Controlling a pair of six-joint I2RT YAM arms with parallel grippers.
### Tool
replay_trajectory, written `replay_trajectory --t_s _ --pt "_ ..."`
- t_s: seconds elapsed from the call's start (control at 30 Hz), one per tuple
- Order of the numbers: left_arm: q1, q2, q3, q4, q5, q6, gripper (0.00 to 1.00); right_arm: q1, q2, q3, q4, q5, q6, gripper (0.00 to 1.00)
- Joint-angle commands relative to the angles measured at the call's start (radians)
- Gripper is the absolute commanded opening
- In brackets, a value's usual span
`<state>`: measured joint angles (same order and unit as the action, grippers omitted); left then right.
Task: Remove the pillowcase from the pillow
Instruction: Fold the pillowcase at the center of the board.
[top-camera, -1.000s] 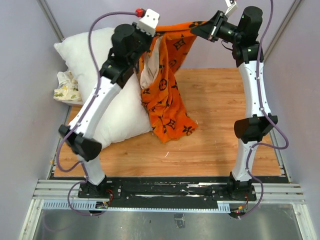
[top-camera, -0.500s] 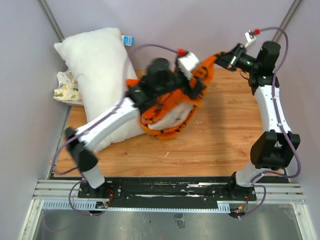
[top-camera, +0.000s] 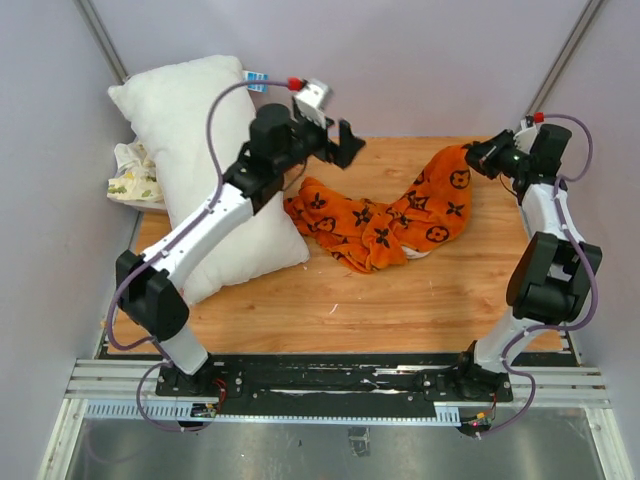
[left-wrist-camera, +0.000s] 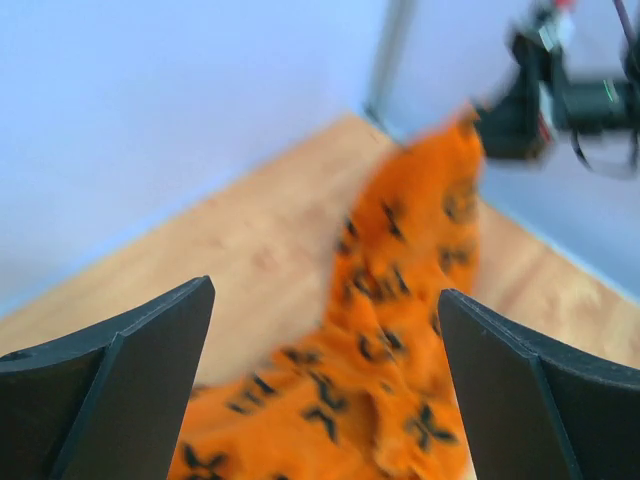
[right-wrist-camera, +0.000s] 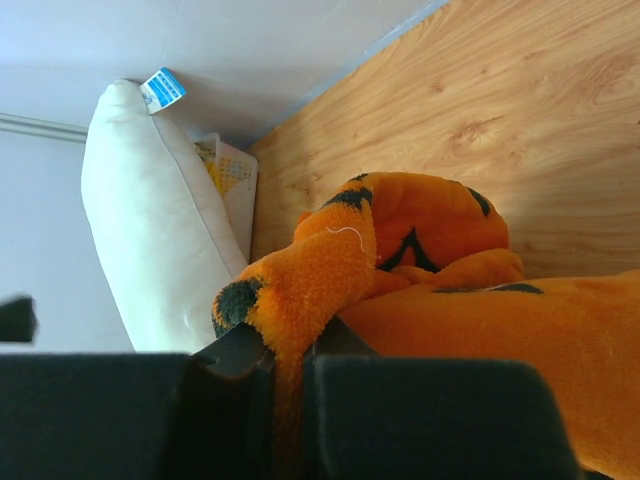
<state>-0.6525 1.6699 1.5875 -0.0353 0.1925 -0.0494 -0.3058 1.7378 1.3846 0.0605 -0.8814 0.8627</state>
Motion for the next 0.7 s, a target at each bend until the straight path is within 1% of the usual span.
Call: replay_trajectory --t_s 0.0,0.03,0.07,0.13,0.2,0.27,0.3,0.37,0.47,0.53,0.67 --pt "0.121 0.094 0.025 0.074 0.033 -0.112 0.99 0.021 0.018 0.034 0.02 -0.02 -0.053 0.01" --pt "0.133 0.154 0.081 0.031 0.032 -0.113 0.99 0.024 0.02 0.041 0.011 -0.022 -0.066 0.01" --pt "0.139 0.217 0.18 -0.026 0.035 -0.108 0.99 0.028 0.02 0.047 -0.004 -0.021 -0.078 0.01" --pt "0.14 0.339 0.33 -0.149 0.038 -0.109 0.97 0.035 0.017 0.065 -0.043 -0.012 -0.117 0.01" --pt "0.14 0.437 0.408 -0.184 0.083 -0.157 0.94 0.042 0.01 0.077 -0.077 0.001 -0.151 0.01" --pt "0.139 0.522 0.46 -0.19 0.115 -0.216 0.93 0.049 0.007 0.083 -0.088 0.003 -0.164 0.01" --pt "0.139 0.563 0.498 -0.221 0.124 -0.238 0.92 0.051 0.009 0.087 -0.089 0.0 -0.166 0.01" --pt "0.131 0.666 0.61 -0.322 0.122 -0.252 0.92 0.051 0.01 0.09 -0.091 -0.007 -0.168 0.01" --pt "0.103 0.795 0.765 -0.504 0.064 -0.214 0.92 0.053 0.009 0.088 -0.089 -0.007 -0.169 0.01" --pt "0.082 0.823 0.751 -0.533 0.077 -0.216 0.92 0.055 0.011 0.086 -0.086 -0.004 -0.168 0.01" --pt "0.048 0.796 0.596 -0.458 0.167 -0.253 0.96 0.07 0.022 0.085 -0.075 0.001 -0.165 0.01"
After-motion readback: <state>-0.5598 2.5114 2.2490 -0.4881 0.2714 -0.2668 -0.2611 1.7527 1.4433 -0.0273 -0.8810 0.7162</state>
